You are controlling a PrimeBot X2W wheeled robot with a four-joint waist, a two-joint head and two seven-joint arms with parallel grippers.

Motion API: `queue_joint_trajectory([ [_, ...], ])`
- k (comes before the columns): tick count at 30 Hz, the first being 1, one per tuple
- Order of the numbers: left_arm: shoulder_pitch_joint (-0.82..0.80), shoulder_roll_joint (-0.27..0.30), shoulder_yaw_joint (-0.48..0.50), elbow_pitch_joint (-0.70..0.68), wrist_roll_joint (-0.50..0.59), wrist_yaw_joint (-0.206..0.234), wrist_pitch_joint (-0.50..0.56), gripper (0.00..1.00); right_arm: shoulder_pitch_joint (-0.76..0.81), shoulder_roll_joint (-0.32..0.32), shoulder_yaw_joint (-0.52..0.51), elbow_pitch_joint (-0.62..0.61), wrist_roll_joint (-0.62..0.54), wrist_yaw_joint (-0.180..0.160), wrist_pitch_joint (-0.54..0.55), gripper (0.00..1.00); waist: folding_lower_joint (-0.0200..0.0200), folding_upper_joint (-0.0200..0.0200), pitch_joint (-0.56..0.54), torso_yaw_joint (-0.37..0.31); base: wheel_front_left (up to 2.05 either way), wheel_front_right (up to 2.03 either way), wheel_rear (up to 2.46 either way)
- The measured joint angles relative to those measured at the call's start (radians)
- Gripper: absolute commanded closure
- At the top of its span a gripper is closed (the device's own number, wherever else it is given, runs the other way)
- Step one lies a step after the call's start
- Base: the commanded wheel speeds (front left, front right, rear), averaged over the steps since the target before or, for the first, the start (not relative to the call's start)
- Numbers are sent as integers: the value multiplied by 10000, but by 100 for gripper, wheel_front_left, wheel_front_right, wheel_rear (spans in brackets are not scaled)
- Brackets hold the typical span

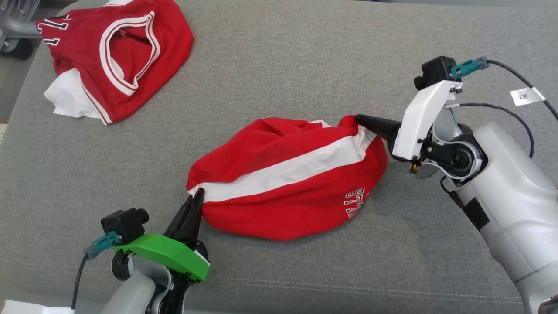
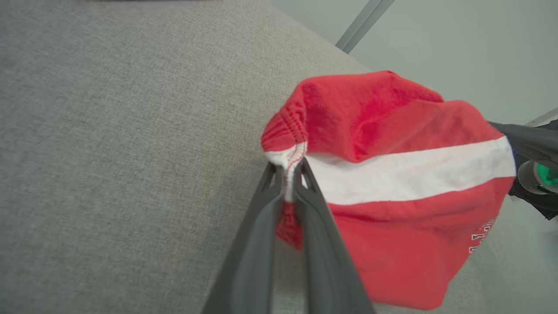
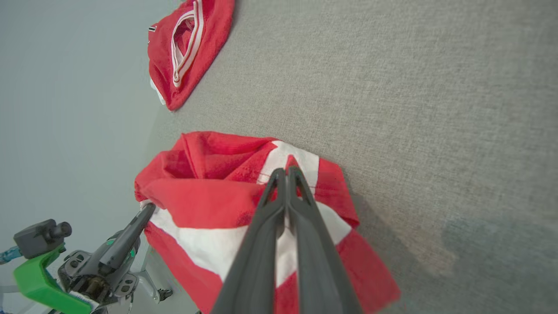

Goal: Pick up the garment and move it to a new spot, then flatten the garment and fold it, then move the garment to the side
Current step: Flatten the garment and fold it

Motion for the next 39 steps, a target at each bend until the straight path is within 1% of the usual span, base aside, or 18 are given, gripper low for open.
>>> queue_joint_trajectory([
  [5,-75,-21,430,-303,-35,0,0,100,-172,-257,-33,-709,330,0,-642,100,0,0,-71,-226,0,0,0],
  [14,-685,-328,1563,-1310,-121,-163,-19,100,-441,-637,-190,-1923,593,0,-2161,100,0,0,-262,-657,0,0,0],
  [19,-1145,-414,1850,-1745,-6,-232,-29,100,-491,-1026,-527,-2288,558,0,-3331,100,0,0,-405,-882,0,0,0],
  [21,-1482,-428,2201,-2096,184,-274,-27,100,-570,-1064,-713,-2420,497,0,-3908,100,0,0,-479,-969,0,0,0],
  [24,-2037,-612,2685,-2819,353,-395,-31,100,-715,-1022,-1195,-2669,485,0,-4869,100,0,0,-594,-1120,0,0,0],
  [26,-2117,-663,2512,-2982,351,-449,-65,100,-695,-1097,-1204,-2817,466,0,-5191,100,0,0,-663,-1236,0,0,0],
  [29,-1645,-606,1728,-2692,351,-451,-38,100,-198,-1112,-886,-2951,489,0,-5354,100,0,0,-745,-1415,0,0,0],
  [31,-932,-512,1277,-2401,430,-451,219,100,660,-1116,-504,-2968,529,0,-5342,100,0,0,-780,-1529,0,0,0],
  [34,335,-332,890,-2010,395,-430,575,100,2265,-1093,54,-2949,721,0,-5244,100,0,0,-783,-1672,0,0,0],
  [37,1360,-288,477,-1950,199,-430,966,100,3773,-1116,408,-2938,1007,-2,-5208,100,0,0,-712,-1741,0,0,0],
  [39,1820,-209,374,-1975,117,-414,1131,100,4628,-1122,610,-2947,1162,-2,-5206,100,0,0,-657,-1759,0,0,0],
])
